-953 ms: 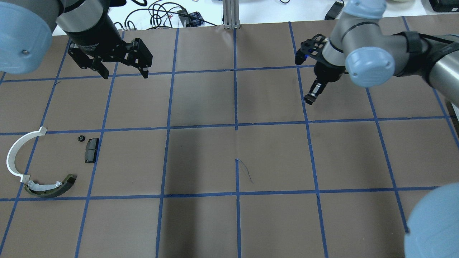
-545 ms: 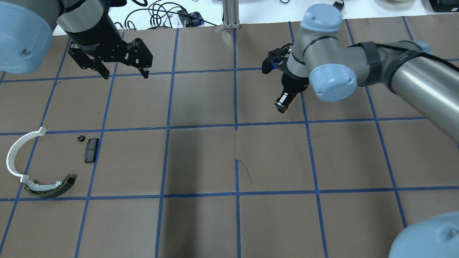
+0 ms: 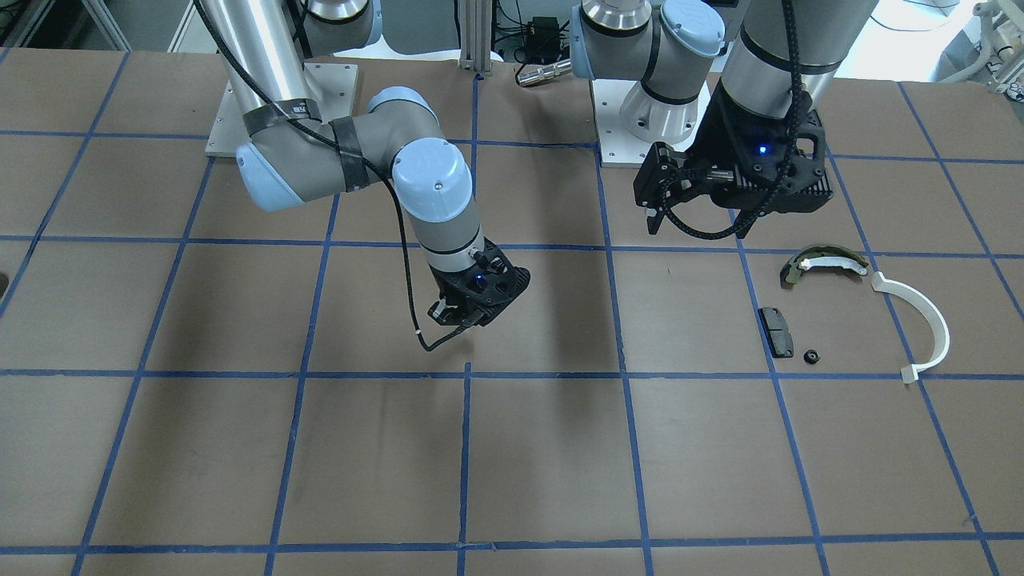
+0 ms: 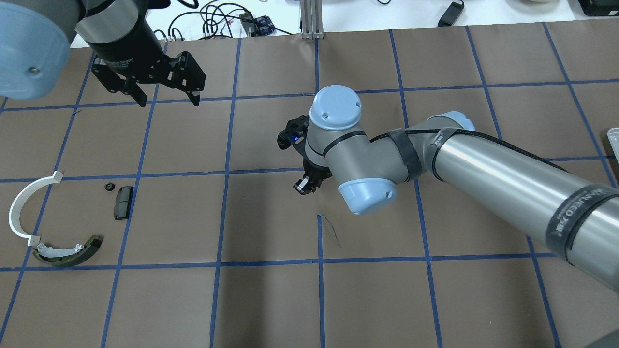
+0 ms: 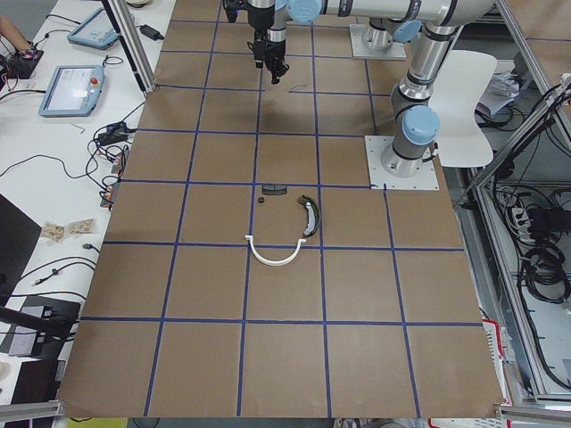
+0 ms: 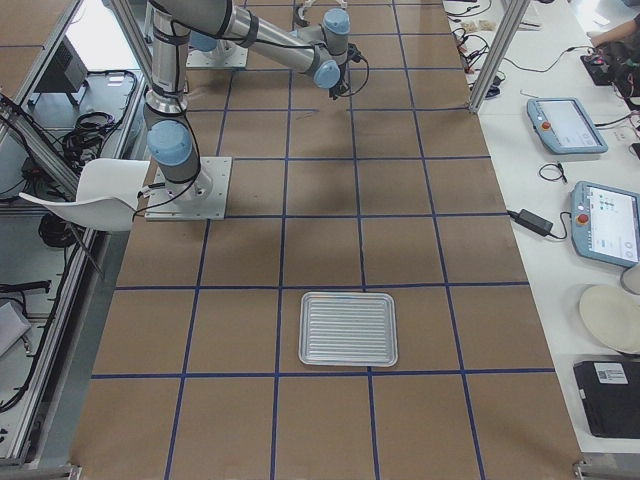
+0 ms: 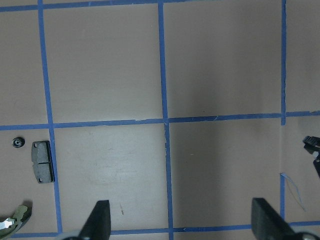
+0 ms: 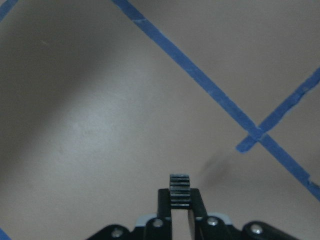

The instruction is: Place bearing gear from tray to pile

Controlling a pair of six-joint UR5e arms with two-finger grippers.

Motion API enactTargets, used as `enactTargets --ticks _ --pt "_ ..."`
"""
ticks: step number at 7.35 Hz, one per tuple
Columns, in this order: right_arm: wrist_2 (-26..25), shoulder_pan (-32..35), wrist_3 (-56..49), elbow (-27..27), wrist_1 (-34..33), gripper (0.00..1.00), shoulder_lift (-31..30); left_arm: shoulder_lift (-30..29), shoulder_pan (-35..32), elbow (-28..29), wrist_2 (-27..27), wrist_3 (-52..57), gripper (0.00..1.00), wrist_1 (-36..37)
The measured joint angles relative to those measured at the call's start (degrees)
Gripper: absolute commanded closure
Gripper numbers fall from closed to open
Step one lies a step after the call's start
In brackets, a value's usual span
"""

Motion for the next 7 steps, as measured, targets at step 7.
enactTargets --ticks 7 --pt "-2.94 -4.13 1.94 -0.51 -3.92 0.0 -0.06 -6.16 0.18 -12.6 0.11 -1.26 0.0 12.44"
